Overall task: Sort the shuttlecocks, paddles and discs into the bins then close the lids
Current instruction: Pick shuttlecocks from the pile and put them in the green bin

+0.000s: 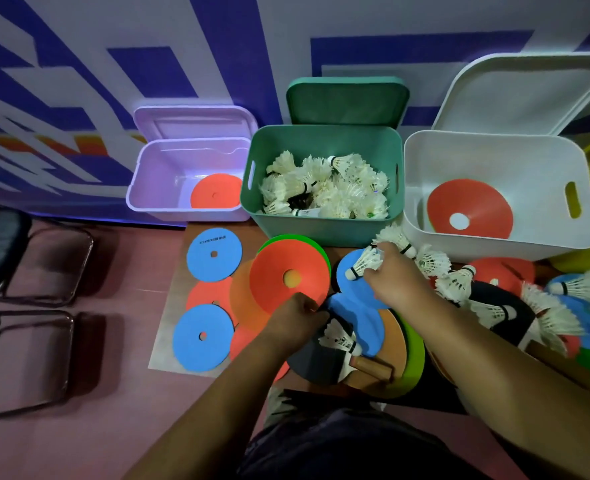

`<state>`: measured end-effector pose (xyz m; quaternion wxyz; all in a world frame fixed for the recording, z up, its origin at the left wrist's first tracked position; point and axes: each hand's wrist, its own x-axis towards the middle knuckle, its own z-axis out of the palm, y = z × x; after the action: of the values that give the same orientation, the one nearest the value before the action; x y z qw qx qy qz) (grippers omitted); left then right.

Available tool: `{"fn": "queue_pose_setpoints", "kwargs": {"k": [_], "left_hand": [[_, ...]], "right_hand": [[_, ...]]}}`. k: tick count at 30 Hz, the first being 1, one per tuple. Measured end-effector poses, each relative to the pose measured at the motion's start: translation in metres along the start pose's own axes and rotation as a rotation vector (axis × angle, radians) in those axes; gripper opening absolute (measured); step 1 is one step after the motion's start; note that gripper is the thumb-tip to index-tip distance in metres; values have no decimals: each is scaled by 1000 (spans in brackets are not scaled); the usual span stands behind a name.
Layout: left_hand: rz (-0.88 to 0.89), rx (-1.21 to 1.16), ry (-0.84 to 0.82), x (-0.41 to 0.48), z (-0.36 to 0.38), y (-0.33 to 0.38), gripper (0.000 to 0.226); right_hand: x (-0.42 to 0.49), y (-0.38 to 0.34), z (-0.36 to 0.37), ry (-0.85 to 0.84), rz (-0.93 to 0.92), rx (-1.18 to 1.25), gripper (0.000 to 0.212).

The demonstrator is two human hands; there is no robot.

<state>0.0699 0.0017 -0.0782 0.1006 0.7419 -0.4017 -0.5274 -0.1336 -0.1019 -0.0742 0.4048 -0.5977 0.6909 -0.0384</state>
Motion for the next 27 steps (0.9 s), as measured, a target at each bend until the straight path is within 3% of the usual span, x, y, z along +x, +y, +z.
{"fn": "queue_pose_setpoints", "kwargs": {"k": [4,11,14,17,23,27], "left_hand": [[10,136,8,4,30,-11,35],[123,256,-5,0,44,-18,18],[93,178,67,1,40,-23,26],[58,129,132,-1,29,-21,32],[71,45,193,-7,3,-13,21],[61,-183,214,-13,-10,-3,14]], "right_hand": [[6,10,3,-10,7,-17,53],[7,13,0,-63,2,50,16],[2,15,-1,-100,-40,80,11],[-1,17,0,-83,-73,107,22],[-11,10,-5,-62,-123,221,30],[-15,-3,-16,-36,-188,279,22]]}}
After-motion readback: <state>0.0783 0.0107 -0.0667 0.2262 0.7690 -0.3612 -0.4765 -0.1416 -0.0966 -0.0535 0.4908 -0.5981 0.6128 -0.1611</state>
